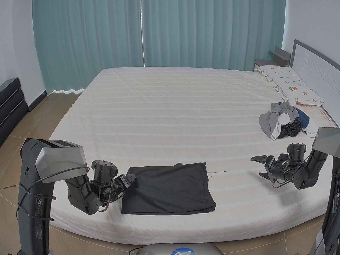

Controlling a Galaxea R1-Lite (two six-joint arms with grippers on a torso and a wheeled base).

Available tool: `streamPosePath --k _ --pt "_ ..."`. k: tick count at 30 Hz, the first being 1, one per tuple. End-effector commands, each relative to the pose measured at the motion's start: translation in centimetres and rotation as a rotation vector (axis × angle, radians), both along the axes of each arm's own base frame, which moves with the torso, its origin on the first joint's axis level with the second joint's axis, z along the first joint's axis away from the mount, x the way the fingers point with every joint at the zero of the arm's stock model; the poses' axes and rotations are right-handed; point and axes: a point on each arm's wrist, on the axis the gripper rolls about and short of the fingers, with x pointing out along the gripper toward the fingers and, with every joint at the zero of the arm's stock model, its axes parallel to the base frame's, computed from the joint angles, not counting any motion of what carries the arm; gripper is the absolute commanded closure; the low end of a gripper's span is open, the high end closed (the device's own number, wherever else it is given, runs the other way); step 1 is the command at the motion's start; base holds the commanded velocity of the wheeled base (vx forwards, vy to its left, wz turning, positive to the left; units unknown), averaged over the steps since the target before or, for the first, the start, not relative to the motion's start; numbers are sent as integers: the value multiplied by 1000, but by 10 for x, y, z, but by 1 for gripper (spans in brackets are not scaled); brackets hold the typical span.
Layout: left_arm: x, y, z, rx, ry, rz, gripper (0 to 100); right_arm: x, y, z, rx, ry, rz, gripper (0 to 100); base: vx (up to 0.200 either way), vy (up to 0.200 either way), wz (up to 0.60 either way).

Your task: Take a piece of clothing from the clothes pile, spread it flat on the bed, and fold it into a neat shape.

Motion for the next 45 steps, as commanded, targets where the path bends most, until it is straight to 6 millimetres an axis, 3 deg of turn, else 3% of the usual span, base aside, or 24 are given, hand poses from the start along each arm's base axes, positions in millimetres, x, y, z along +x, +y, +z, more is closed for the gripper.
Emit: streamPosePath --k 1,6,12,14,15,20,21,23,24,27,28,30,34,36,40,41,42,45 --pt "0 5 8 -17 -14 25 0 -1 0 0 0 2 1 0 0 0 0" --pt "-2 17 28 -47 -45 70 0 -1 1 7 -3 -13 -8 0 0 0 0" --pt "-7 25 54 -29 -181 96 0 -6 10 34 -44 -72 -34 0 0 0 0" --pt "-11 26 61 4 -247 75 0 -18 19 42 -87 -71 -42 0 0 0 0" --pt "-19 30 66 64 -295 62 0 -35 19 48 -161 -88 -44 0 0 0 0" --pt "-49 40 94 166 -424 47 0 -73 6 79 -289 -202 -78 0 0 0 0" --pt "-62 43 112 169 -473 47 0 -92 4 96 -324 -258 -85 0 0 0 0" --pt "-64 44 115 168 -481 46 0 -95 4 99 -331 -267 -84 0 0 0 0" --pt "-82 47 145 151 -560 53 0 -125 4 122 -415 -356 -72 0 0 0 0" --pt "-100 51 169 162 -635 52 0 -160 9 142 -519 -471 -49 0 0 0 0" --pt "-100 51 169 162 -635 52 0 -160 9 142 -519 -471 -49 0 0 0 0" --pt "-118 55 188 195 -699 47 0 -192 14 161 -585 -594 -45 0 0 0 0" --pt "-148 62 205 257 -760 37 0 -233 19 179 -658 -715 -48 0 0 0 0" --pt "-158 64 209 295 -776 29 0 -244 20 183 -670 -723 -53 0 0 0 0" --pt "-198 72 225 381 -841 17 0 -277 19 193 -696 -728 -107 0 0 0 0" --pt "-198 72 225 381 -841 17 0 -277 19 193 -696 -728 -107 0 0 0 0" --pt "-215 76 229 437 -845 11 0 -291 21 197 -707 -747 -111 0 0 0 0" --pt "-244 82 238 488 -859 13 0 -308 24 202 -721 -760 -104 0 0 0 0"
